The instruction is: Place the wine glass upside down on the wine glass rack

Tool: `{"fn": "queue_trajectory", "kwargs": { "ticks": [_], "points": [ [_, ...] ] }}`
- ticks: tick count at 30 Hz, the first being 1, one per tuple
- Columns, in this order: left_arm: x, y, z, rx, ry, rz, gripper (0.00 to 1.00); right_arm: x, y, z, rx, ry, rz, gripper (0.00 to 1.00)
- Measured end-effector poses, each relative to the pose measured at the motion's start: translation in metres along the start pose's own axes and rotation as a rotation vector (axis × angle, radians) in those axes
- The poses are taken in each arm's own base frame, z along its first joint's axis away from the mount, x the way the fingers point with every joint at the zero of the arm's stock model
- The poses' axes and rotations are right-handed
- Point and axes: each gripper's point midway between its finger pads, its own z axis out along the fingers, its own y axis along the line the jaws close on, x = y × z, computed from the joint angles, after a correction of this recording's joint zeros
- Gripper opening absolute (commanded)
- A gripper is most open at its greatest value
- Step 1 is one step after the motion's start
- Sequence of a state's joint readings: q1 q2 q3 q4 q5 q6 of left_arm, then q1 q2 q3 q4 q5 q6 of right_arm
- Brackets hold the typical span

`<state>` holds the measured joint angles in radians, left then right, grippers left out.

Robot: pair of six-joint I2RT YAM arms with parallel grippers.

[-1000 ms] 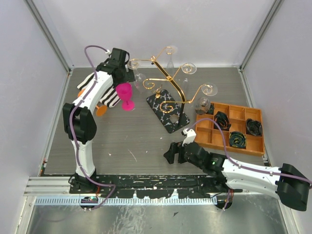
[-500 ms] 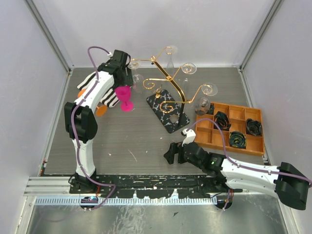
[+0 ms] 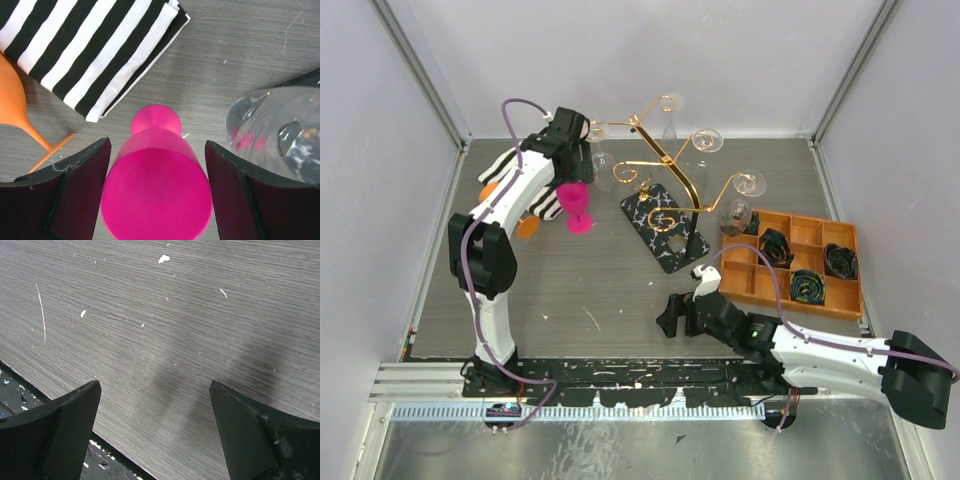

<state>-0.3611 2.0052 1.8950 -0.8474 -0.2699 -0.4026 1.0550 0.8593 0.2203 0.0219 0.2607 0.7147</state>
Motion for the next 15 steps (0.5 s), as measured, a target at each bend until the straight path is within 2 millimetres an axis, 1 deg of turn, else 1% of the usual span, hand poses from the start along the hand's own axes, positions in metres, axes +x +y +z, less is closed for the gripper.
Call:
{"fn": "queue_trajectory", "kwargs": {
  "ticks": [9, 15],
  "points": [
    [0.023, 0.013, -0.016, -0.014, 0.022, 0.009, 0.81, 0.001, -0.001, 0.0, 0.002, 0.002, 0.003, 0.96],
    [0.042, 0.022, -0.031, -0.016, 0.036, -0.003, 0.81, 0.001, -0.001, 0.0, 0.002, 0.002, 0.003, 0.96]
  ]
}}
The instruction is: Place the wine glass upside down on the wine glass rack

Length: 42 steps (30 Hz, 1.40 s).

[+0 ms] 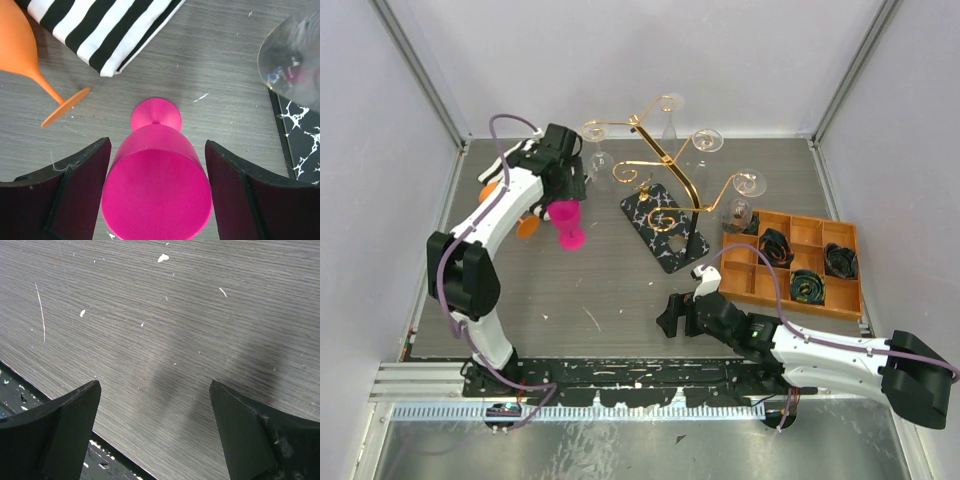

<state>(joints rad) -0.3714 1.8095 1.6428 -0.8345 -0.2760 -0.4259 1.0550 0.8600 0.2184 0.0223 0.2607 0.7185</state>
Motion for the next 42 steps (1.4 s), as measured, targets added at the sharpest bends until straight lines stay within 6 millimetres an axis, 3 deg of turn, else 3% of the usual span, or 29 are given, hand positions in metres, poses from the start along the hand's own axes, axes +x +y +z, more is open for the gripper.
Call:
{"fn": "queue_trajectory", "kwargs": {
  "ticks": [13, 21, 26, 38, 42],
  "points": [
    [0.048, -0.006, -0.03, 0.046, -0.007, -0.018, 0.81, 0.0, 0.0, 0.0, 0.002, 0.0, -0.001, 0.96],
    [0.082, -0.019, -0.058, 0.058, -0.017, 0.014, 0.87, -0.001, -0.001, 0.0, 0.007, -0.006, -0.001, 0.96],
    [0.08, -0.012, -0.071, 0.044, -0.046, 0.006, 0.94, -0.001, -0.002, 0.001, 0.013, -0.006, -0.002, 0.96],
    [0.074, -0.007, -0.076, 0.031, -0.071, 0.01, 0.99, 0.001, -0.005, 0.001, 0.019, -0.003, -0.003, 0.96],
    [0.062, -0.008, -0.085, 0.036, -0.101, 0.031, 0.98, 0.0, -0.004, -0.001, 0.01, -0.014, 0.0, 0.97]
  ]
}}
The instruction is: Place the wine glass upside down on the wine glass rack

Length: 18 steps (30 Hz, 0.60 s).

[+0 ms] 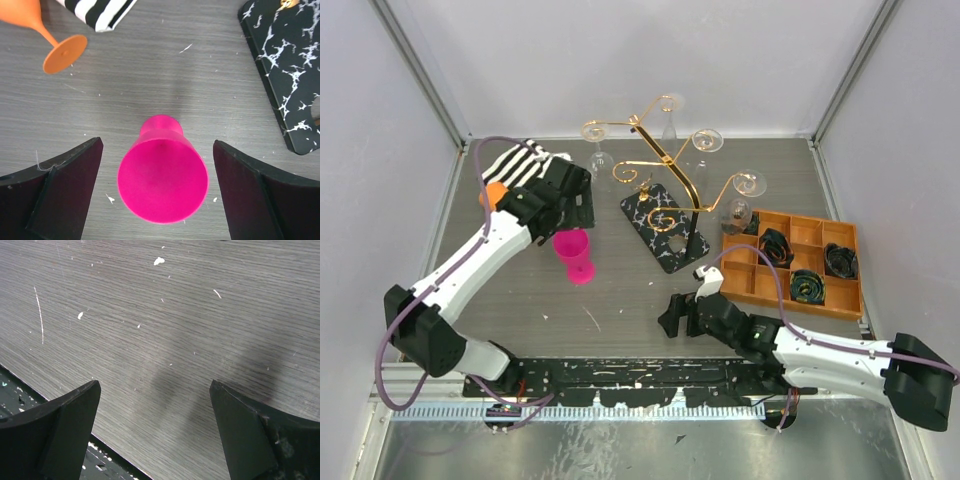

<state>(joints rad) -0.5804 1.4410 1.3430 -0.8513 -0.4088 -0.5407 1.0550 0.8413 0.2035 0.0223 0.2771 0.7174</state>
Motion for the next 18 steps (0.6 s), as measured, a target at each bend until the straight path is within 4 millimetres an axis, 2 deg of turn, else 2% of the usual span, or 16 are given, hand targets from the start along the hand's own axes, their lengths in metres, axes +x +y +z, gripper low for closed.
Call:
{"fn": "queue_trajectory", "kwargs": {
  "ticks": [4, 7, 11, 15, 18],
  "points": [
    [-0.018, 0.001, -0.019, 0.037, -0.066, 0.021, 0.98, -0.007, 0.006, -0.001, -0.029, -0.032, -0.004, 0.99],
    [-0.032, 0.006, -0.046, 0.089, -0.144, 0.025, 0.98, -0.019, 0.014, -0.001, -0.065, -0.08, -0.03, 0.98],
    [-0.046, 0.02, -0.092, 0.17, -0.279, 0.009, 0.98, -0.038, 0.027, 0.001, -0.12, -0.164, -0.088, 0.99],
    [-0.035, 0.041, -0.12, 0.205, -0.35, 0.0, 0.98, -0.049, 0.039, 0.011, -0.164, -0.221, -0.172, 0.98],
    [-0.017, 0.053, -0.126, 0.211, -0.351, 0.003, 0.98, -0.047, 0.047, 0.023, -0.195, -0.225, -0.245, 0.99]
  ]
}}
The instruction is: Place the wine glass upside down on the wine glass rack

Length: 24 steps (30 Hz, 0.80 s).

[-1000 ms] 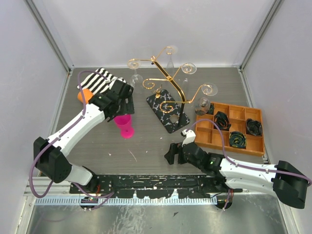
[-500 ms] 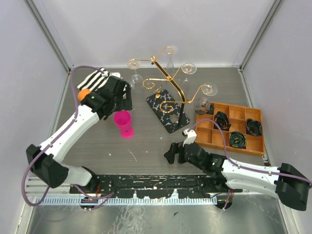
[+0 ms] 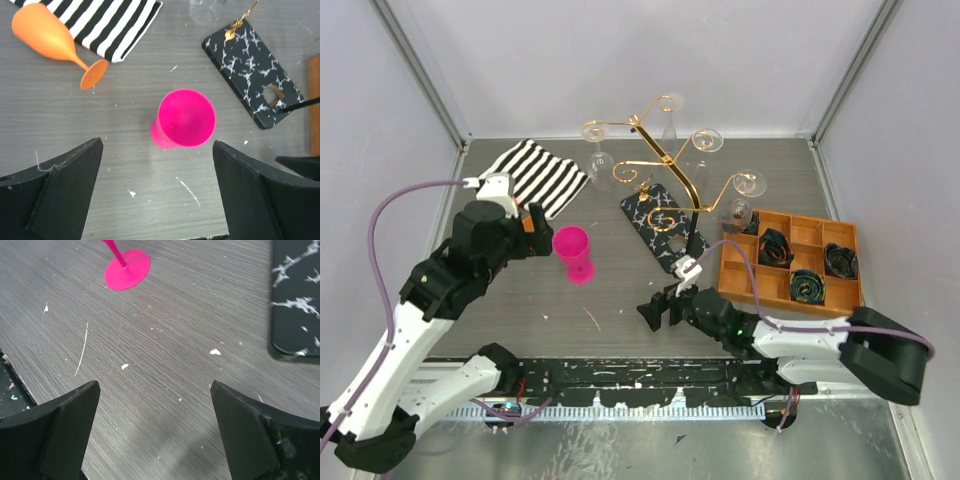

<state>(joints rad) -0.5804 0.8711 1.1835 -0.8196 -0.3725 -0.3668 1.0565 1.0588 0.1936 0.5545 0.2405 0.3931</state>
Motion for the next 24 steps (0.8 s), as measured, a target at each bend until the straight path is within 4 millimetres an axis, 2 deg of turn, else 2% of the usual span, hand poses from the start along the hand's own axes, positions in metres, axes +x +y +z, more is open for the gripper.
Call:
{"fn": "queue_trajectory", "kwargs": {
  "ticks": [5, 7, 11, 13, 17, 24],
  "points": [
    [0.031, 0.018, -0.017, 0.005, 0.005, 0.001, 0.98, 0.003, 0.015, 0.028, -0.087, -0.031, -0.111, 0.98],
    [0.038, 0.024, -0.025, 0.011, -0.014, -0.006, 0.98, 0.002, 0.023, 0.043, -0.118, -0.046, -0.144, 0.97],
    [0.043, 0.034, -0.041, 0.031, -0.075, -0.029, 0.98, -0.013, 0.043, 0.076, -0.17, -0.102, -0.183, 0.95],
    [0.046, 0.038, -0.045, 0.028, -0.091, -0.033, 0.98, -0.026, 0.054, 0.091, -0.192, -0.153, -0.193, 0.92],
    [0.052, 0.045, -0.046, 0.003, -0.094, -0.033, 0.98, -0.039, 0.068, 0.117, -0.224, -0.213, -0.214, 0.87],
    [0.054, 0.061, -0.043, -0.086, -0.095, -0.022, 0.98, -0.025, 0.078, 0.159, -0.257, -0.232, -0.261, 0.87]
  ]
}}
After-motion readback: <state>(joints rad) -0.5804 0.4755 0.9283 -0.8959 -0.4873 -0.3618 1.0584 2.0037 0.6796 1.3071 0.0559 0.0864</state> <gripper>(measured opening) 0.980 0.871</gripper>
